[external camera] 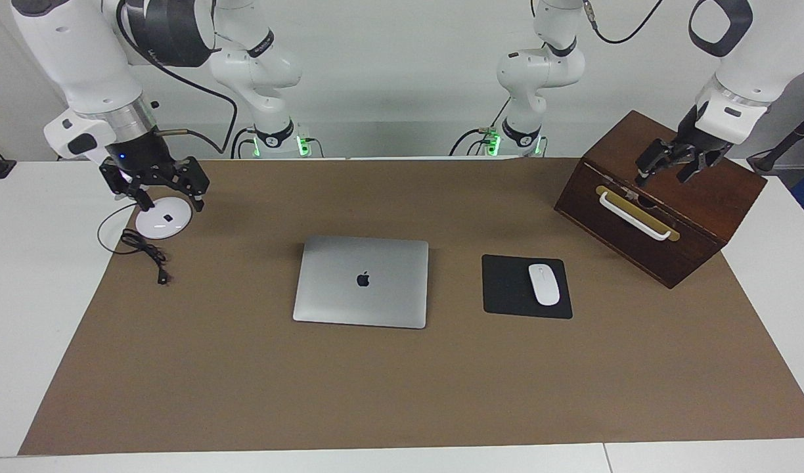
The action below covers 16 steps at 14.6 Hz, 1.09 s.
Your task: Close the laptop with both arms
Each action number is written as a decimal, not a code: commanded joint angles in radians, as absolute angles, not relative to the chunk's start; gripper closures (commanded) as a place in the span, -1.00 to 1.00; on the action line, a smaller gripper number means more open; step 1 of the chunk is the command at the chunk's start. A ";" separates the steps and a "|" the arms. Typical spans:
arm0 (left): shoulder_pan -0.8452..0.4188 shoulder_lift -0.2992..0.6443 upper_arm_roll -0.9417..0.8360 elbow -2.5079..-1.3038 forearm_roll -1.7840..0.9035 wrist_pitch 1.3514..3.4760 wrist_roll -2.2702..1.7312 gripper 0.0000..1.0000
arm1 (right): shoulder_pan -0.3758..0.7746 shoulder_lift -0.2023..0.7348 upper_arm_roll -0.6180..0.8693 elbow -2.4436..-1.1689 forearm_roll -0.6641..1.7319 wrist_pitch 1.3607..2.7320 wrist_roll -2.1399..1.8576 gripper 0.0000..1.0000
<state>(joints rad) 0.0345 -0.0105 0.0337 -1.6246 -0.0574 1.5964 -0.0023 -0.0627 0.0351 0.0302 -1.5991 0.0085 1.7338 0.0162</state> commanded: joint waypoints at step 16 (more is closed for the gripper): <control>0.020 -0.012 0.026 -1.651 0.009 1.637 0.023 -1.00 | -0.071 0.005 0.034 -1.638 0.006 1.741 0.009 -1.00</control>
